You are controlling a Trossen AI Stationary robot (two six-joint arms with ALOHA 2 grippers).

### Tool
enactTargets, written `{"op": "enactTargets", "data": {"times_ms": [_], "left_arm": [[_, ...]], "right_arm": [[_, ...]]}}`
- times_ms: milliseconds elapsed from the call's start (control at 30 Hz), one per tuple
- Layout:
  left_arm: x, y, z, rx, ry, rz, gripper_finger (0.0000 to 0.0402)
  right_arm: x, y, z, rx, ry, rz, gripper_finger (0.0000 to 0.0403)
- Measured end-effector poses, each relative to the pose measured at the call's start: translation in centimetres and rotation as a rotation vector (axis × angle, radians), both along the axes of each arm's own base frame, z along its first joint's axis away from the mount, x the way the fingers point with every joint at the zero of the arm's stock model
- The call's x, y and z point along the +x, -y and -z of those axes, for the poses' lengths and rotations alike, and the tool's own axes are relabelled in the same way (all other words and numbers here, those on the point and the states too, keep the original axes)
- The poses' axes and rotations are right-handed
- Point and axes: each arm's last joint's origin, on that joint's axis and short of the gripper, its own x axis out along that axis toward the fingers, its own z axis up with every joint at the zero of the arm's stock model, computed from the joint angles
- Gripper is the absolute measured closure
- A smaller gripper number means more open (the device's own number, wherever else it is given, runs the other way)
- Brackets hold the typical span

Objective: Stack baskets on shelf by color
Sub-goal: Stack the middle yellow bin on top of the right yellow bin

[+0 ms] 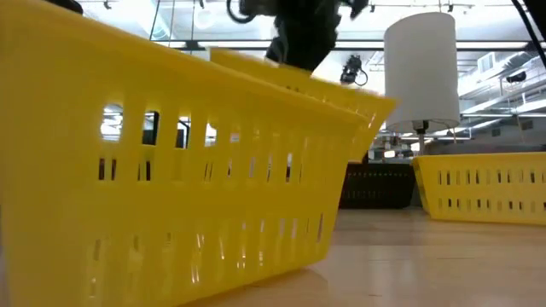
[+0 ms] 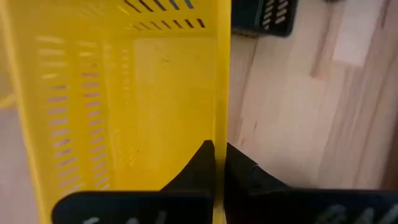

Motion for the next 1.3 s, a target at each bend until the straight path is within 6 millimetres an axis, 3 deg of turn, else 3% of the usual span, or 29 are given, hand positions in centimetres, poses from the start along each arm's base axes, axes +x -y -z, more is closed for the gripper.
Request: {"op": "enactTargets", "data": {"times_ms": [167, 433, 967, 1300], "left_arm": [[0.0, 0.0, 0.0, 0.0, 0.0, 0.0, 0.0363], [0.0, 0.0, 0.0, 0.0, 0.0, 0.0, 0.0373], [0.0, 0.0, 0.0, 0.0, 0.0, 0.0, 0.0369], [0.0, 0.0, 0.0, 0.0, 0.0, 0.0, 0.0366]], "right_arm": [[-2.0, -0.5, -2.0, 0.041, -0.039, 0.134, 0.0391], [-6.2, -2.5, -3.6, -0.059, -0.161, 0.331, 0.0391], [-13.7, -3.1, -1.5, -0.111, -0.3, 0.628, 0.0391], [-14.7, -3.3, 0.8, -0.078, -0.309, 0.662, 0.0391]]}}
